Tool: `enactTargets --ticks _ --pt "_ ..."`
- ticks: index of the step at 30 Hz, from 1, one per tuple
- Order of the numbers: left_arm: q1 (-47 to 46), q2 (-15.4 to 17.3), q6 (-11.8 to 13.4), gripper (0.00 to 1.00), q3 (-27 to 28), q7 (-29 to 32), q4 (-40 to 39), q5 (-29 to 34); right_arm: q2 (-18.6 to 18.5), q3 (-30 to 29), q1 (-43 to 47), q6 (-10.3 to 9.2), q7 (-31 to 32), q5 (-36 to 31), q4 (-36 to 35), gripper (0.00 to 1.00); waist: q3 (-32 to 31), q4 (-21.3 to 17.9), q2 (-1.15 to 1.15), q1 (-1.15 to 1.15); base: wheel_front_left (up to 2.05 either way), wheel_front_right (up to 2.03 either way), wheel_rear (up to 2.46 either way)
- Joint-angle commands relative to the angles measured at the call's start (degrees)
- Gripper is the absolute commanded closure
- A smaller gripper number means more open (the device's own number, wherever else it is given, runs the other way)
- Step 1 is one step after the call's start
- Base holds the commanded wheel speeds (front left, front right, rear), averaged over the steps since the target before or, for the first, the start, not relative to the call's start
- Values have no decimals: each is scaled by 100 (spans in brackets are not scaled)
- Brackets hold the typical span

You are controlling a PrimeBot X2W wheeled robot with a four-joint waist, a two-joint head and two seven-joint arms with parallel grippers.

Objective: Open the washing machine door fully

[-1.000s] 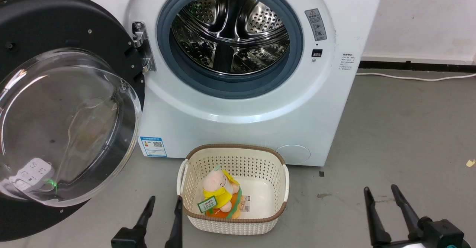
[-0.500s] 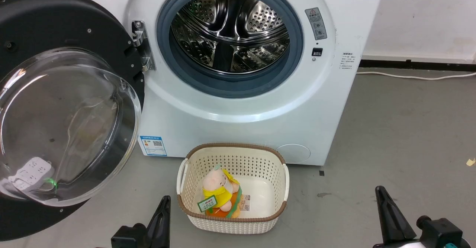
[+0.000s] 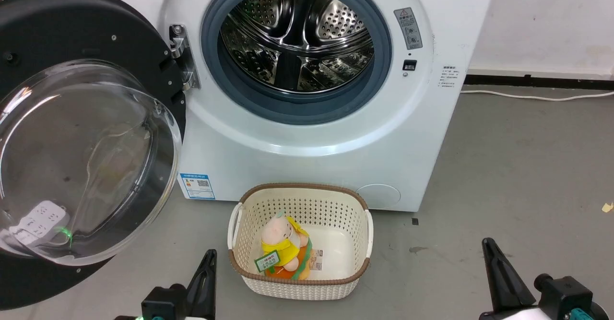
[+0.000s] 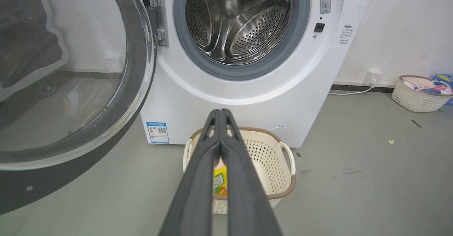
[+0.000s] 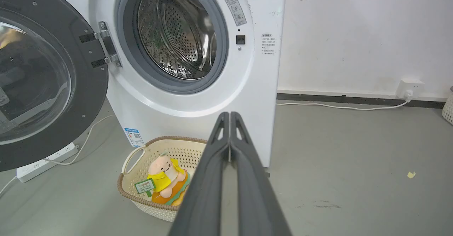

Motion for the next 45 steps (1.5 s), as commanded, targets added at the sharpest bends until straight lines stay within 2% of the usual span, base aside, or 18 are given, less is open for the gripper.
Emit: enactTargets --ticks 1,45 --pt "-89 2 30 100 16 26 -31 45 6 5 -82 1 24 -64 -46 100 2 0 0 0 0 0 0" --pt "-250 2 91 100 234 553 -375 343 15 18 -284 3 553 -356 -233 100 102 3 0 0 0 0 0"
